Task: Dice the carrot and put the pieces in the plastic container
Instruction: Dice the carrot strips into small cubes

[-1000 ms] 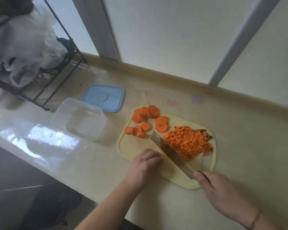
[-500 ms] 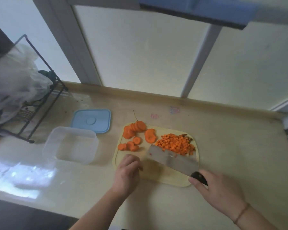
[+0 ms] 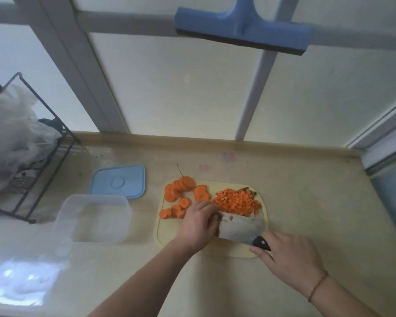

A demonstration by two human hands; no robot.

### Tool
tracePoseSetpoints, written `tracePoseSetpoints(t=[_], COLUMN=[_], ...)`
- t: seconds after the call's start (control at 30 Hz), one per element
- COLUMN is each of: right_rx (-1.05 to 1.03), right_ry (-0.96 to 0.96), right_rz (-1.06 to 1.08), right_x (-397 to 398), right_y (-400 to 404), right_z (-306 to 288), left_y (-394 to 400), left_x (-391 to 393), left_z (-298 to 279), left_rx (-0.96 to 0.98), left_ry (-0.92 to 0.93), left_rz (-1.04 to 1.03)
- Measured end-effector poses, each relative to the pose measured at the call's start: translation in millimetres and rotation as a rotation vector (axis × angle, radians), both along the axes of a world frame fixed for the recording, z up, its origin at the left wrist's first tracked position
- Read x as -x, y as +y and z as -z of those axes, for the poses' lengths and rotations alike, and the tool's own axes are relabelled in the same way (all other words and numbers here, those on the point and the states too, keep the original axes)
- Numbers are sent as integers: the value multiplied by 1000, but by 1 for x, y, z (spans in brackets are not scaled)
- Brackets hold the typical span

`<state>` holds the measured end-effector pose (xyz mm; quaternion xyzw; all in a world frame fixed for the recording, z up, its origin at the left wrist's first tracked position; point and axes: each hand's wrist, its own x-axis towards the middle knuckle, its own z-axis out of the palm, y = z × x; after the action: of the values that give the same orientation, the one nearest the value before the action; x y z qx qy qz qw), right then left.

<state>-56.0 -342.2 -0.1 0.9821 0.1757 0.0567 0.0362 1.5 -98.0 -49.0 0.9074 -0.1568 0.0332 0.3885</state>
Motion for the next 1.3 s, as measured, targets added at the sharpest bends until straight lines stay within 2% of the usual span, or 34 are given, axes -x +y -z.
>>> tracePoseSetpoints(t=[0.2,0.43,0.5,0.57,0.63,0.67,0.8,1.0,1.3], right_rx=[28,32,12,-6,-21,-26,-7,46,7], right_ry=[-9,-7,-15,-29,-33,-36,-7,12,17], right_rz=[-4,-18,-21,-15,6,15,32,50,69], right_x=[-2,-1,0,2,6,8,14,18,24], right_y=[4,4,2,-1,-4,-6,-11,-11,-15], right_z=[-3,-1,-2,-1,-1,-1,3,-4,-6], left_y=[-8,-10,3,25,44,49,41,22,23], left_x=[1,4,0,-11,-20,-25,-46,-70,-78], left_z=[-1,-5,-5,-1,3,3,2,-12,-21], left_rx=[-42,-127,-87,-69,-166,-225,-479,-847,-875], left_ry=[-140,-36,-56,-105,-114,-110,-150,-50,88], left_rz=[152,145,68,-97,-198,-183,57,154,106])
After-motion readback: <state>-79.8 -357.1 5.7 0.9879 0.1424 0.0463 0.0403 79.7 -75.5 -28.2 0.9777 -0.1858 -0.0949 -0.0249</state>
